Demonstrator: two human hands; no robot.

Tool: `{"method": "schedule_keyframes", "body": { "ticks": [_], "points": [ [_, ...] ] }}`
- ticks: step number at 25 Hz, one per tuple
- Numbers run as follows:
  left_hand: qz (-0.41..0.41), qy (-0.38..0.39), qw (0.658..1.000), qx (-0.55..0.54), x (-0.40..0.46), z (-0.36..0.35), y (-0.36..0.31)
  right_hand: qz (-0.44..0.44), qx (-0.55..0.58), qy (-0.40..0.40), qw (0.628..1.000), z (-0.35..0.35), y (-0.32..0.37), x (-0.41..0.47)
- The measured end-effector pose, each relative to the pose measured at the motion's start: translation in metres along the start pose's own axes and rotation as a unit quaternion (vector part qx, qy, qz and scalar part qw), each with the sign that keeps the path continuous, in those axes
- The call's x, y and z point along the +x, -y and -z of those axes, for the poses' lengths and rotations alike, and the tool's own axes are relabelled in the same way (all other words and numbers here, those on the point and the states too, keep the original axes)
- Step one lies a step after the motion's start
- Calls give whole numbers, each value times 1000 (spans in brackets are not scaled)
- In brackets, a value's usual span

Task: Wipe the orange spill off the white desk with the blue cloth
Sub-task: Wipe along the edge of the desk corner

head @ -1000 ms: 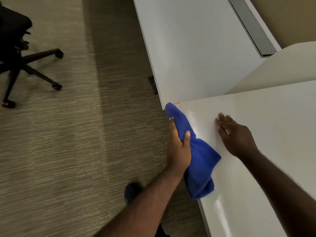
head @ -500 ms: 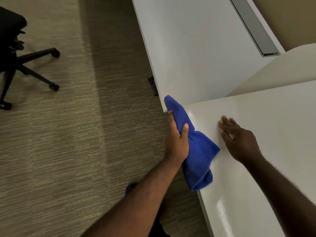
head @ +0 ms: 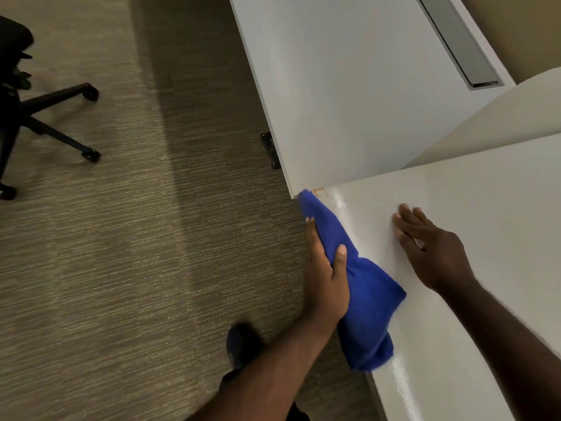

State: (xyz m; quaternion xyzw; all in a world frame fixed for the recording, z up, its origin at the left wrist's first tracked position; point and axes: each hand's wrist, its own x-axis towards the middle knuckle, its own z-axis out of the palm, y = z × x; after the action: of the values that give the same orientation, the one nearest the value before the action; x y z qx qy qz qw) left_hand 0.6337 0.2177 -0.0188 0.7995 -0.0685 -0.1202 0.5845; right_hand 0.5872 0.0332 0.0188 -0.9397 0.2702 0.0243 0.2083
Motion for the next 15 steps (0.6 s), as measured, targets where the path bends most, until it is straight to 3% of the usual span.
{"method": "schedule_keyframes", "body": {
  "ticks": [5,9,15],
  "points": [
    [52,48,992,-109,47,0,-5,-4,6,-9,1000,-2,0,0],
    [19,-7,1000,-2,3,-3,-2,0,-3,-11,1000,-2,-1,0],
    [10,8,999,-47,15,-2,-5,1,-3,-8,1000,-1,-2,0]
  ]
}}
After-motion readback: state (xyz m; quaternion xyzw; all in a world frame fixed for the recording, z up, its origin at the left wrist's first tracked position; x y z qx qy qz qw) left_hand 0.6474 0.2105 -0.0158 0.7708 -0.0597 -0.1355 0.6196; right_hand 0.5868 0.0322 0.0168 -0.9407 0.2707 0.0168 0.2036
